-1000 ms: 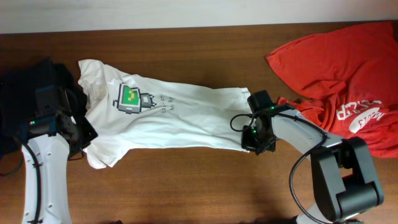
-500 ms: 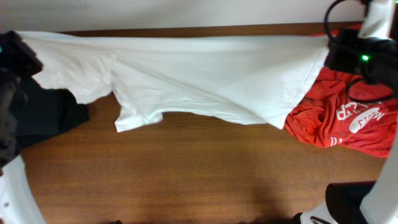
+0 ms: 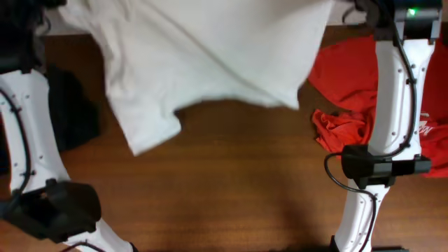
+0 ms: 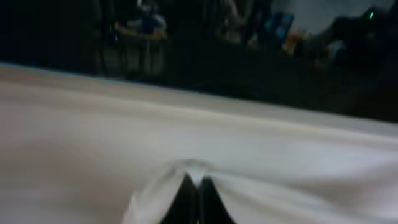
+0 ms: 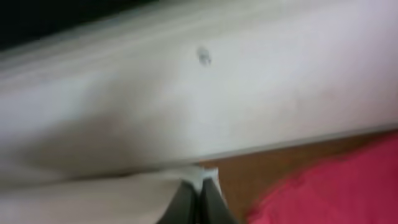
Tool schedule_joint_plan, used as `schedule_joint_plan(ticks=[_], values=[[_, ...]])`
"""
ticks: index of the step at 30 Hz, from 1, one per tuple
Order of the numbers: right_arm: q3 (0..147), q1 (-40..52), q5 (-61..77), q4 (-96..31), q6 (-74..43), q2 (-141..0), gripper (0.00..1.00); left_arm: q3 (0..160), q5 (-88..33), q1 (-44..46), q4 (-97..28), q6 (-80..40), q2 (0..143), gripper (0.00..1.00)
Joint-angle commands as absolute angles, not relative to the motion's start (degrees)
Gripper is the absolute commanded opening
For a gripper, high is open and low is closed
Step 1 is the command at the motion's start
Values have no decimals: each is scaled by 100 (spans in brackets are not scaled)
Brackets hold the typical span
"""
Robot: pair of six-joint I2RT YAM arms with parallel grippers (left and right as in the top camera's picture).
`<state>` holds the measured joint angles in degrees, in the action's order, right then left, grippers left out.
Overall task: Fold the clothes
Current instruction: 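Lift the shirt with both grippers and fold it away from the robot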
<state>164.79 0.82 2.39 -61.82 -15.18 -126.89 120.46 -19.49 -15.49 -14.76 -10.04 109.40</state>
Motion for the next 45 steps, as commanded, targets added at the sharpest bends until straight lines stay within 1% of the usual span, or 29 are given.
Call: schedule_joint_plan(ticks=[1, 2, 3, 4, 5, 6, 7, 8, 9, 10, 11, 12, 15, 16, 18, 19, 20, 21, 23, 26, 27, 31, 32, 33, 35, 38, 42, 45], values=[[16608, -71, 78, -5050, -1813, -12191, 4, 12532, -1518, -1686, -314, -980, 10910, 0], [16610, -119, -43, -5017, -1813, -12049, 4, 13006, -1529, -1785, -344, -1157, 10910, 0], [16610, -172, -231, -5269, -1800, -11924, 4, 13450, -1581, -1872, -694, -1212, 10910, 0], [16608, -250, -281, -5968, -1671, -11902, 4, 13946, -1590, -1977, -1752, -1208, 10910, 0], [16608, -276, -392, -6751, -1669, -11944, 4, 14088, -1664, -2012, -2606, -1205, 10899, 0], [16580, -270, -565, -7852, -1671, -12046, 4, 14132, -1874, -2014, -4241, -1166, 10895, 0], [16575, -266, -585, -8536, -1675, -12175, 4, 13983, -1881, -1920, -5940, -711, 10965, 0], [16575, -266, -589, -9190, -1673, -12335, 4, 13810, -1800, -1848, -6820, -521, 11067, 0], [16451, -263, -281, -9736, -1249, -12602, 4, 13428, -1673, -1774, -7804, -419, 11290, 0], [16003, -222, 237, -9734, -926, -12602, 4, 12936, -1673, -1743, -8320, -327, 11524, 0], [15364, -222, 257, -9734, -930, -12602, 4, 12315, -1678, -1734, -8527, -294, 11705, 0], [14975, -222, 250, -9734, -926, -12602, 4, 11915, -1673, -1734, -8532, -290, 11758, 0], [12619, -237, 242, -9736, -1085, -12591, 4, 10252, -1673, -1741, -8407, 93, 11775, 0], [11935, -239, 242, -9736, -1103, -12567, 4, 9944, -1693, -1741, -8468, 93, 11775, 0], [11074, -239, 154, -9736, -1100, -12514, 4, 9612, -1673, -1737, -8691, 143, 11773, 0], [10661, -239, -73, -9732, -1122, -12444, 4, 9478, -1667, -1741, -8847, 320, 11762, 0], [10226, -239, -569, -9697, -1422, -12304, 4, 9386, -1614, -1758, -8903, 379, 11734, 0], [9797, -239, -757, -9557, -1660, -12110, 4, 9297, -1559, -1802, -8906, 375, 11644, 0], [9002, -239, -753, -9198, -1708, -11583, 4, 9083, -1461, -1872, -8897, 307, 11301, 0], [7876, -239, -690, -8735, -1898, -10481, 4, 8713, -812, -1942, -8689, -294, 10615, 0], [7583, -237, -668, -8665, -1898, -10099, 4, 8554, -768, -2021, -8593, -386, 10252, 0], [7253, -233, -646, -8724, -1894, -9454, 4, 8001, -790, -2132, -8580, -563, 9050, 0], [7253, -233, -633, -8582, -1896, -9454, 4, 7972, -884, -2132, -8433, -600, 8965, 0], [7253, -233, -469, -8088, -1892, -9454, 4, 7964, -1260, -2115, -8095, -600, 8967, 0], [7255, -233, -183, -7150, -1894, -9456, 4, 7848, -1815, -2003, -7249, -659, 9115, 0], [7253, -233, -117, -5996, -1894, -9478, 4, 7688, -1883, -1959, -5981, -834, 9623, 0], [7253, -226, 89, -5033, -1850, -9776, 4, 7688, -2718, -1931, -4569, -834, 10276, 0], [7253, -228, 91, -4338, -1850, -10051, 4, 7688, -2788, -1695, -3844, -832, 10836, 0]])
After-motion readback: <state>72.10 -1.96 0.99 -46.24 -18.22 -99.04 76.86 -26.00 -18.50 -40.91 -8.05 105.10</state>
